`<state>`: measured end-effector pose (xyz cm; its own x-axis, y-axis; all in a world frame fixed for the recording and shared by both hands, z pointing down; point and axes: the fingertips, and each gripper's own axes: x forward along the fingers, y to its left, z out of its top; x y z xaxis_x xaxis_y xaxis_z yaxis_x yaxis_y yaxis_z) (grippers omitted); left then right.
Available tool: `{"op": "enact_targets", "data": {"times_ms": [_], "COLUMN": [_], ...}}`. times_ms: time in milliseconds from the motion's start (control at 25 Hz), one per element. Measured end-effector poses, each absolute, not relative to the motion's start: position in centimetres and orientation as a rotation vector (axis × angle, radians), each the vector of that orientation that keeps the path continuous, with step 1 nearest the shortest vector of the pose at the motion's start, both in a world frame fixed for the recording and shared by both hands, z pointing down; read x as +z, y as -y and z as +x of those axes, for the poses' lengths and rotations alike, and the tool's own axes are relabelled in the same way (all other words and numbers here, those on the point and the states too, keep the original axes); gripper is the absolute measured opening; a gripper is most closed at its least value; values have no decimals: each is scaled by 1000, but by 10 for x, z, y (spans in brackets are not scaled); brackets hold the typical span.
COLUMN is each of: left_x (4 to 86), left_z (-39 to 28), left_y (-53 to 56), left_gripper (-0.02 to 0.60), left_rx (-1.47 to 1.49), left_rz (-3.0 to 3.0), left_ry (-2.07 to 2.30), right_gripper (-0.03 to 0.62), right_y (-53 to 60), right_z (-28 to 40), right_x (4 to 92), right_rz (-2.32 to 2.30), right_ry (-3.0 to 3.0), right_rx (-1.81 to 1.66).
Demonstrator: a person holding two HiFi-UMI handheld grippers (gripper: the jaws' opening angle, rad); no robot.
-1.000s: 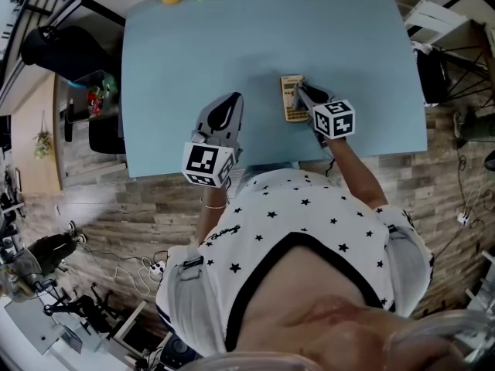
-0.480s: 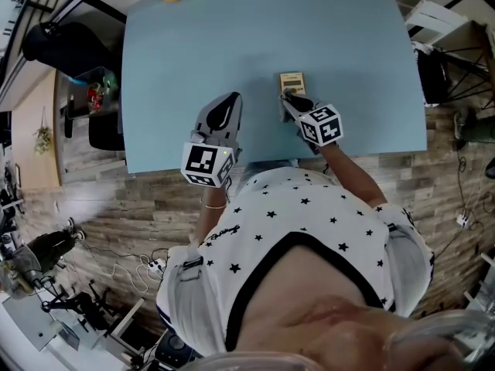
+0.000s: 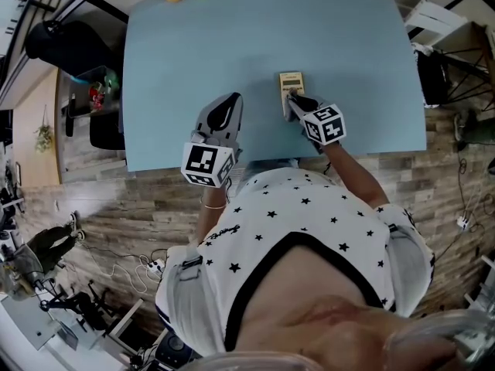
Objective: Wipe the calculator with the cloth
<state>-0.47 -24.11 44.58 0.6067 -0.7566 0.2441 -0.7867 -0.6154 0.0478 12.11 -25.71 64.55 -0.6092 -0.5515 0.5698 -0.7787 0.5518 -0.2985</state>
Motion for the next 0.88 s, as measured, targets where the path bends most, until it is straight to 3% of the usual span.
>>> {"op": "enact_targets", "data": {"times_ms": [880], "left_x": [440], "left_z": [13], "left_y": [235], "left_gripper": [31], "left_rx": [292], "left_rz": [2716], "left_ry": [1236], "right_gripper": [51], "right_y": [247], "right_z": [157], "right_x": [651], "right_rz": [1222], "right_ry": [2339], "right_rx": [812]}}
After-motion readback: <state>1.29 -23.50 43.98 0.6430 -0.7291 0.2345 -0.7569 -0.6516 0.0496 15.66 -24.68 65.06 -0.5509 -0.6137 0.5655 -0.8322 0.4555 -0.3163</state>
